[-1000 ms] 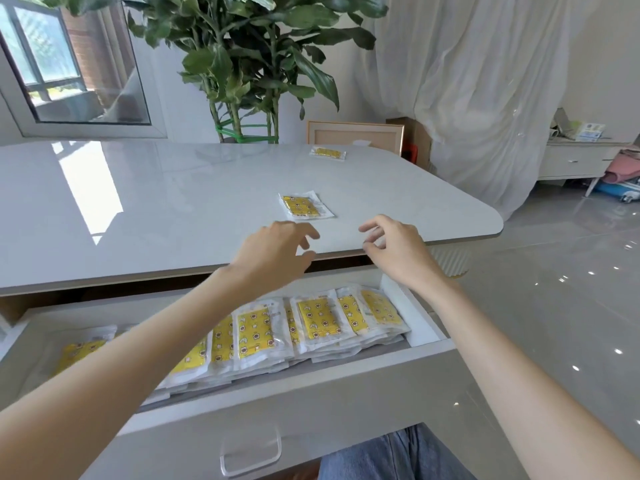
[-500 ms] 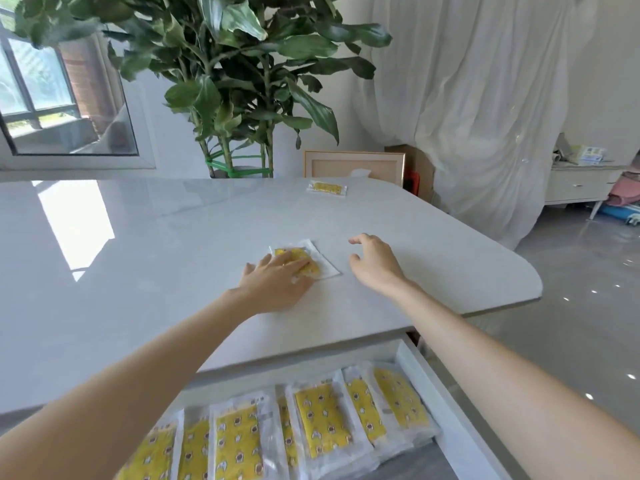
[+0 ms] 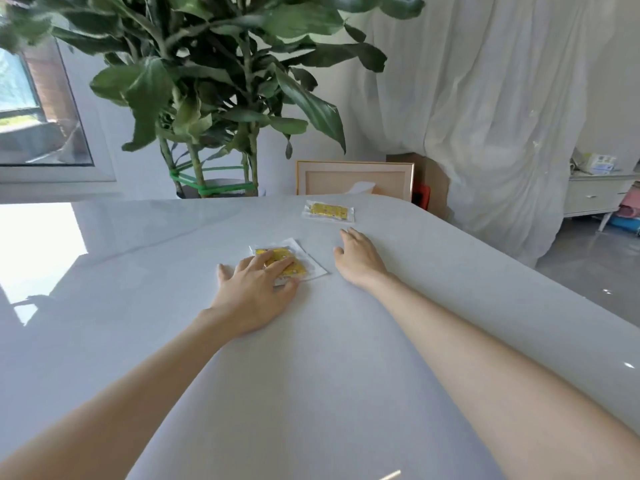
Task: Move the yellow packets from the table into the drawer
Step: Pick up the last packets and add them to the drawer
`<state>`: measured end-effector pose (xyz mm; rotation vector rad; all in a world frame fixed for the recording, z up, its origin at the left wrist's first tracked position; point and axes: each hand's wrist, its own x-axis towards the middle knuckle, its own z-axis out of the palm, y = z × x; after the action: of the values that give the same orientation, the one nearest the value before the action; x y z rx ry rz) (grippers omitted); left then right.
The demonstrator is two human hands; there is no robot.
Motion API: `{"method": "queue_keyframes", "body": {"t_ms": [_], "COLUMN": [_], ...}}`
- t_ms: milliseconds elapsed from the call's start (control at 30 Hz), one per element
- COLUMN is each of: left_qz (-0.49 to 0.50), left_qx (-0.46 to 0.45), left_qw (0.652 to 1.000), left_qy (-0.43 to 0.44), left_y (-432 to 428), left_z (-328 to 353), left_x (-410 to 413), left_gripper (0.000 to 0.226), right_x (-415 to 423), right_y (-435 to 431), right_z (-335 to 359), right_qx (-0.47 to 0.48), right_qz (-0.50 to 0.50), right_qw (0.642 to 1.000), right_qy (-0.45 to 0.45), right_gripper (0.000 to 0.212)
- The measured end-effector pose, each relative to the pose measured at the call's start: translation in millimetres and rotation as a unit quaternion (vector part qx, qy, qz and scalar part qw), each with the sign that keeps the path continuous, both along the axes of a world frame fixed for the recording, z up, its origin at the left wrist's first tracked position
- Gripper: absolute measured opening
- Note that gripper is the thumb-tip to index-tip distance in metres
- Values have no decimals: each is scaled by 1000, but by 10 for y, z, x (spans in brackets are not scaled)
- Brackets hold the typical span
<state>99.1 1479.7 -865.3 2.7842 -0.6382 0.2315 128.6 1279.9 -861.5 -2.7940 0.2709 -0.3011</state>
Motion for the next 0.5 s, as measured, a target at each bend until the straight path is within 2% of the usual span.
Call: {"method": "queue_keyframes", "body": {"t_ms": [267, 500], "left_qz": [-6, -1], "left_qx": [-25, -46], "left_qw": [1000, 999], "left_qy": [-9, -14], "left_y": [-93, -114], "left_z": [-56, -47], "left_x": [574, 592], "left_gripper": [47, 46], "right_x": [841, 864], "right_y": [-245, -235], "right_z": [-29, -21], "right_qx": [-46, -55], "right_qz": [-34, -39], "right_qw": [997, 996], "right_qy": [57, 64], "right_gripper": [56, 54]}}
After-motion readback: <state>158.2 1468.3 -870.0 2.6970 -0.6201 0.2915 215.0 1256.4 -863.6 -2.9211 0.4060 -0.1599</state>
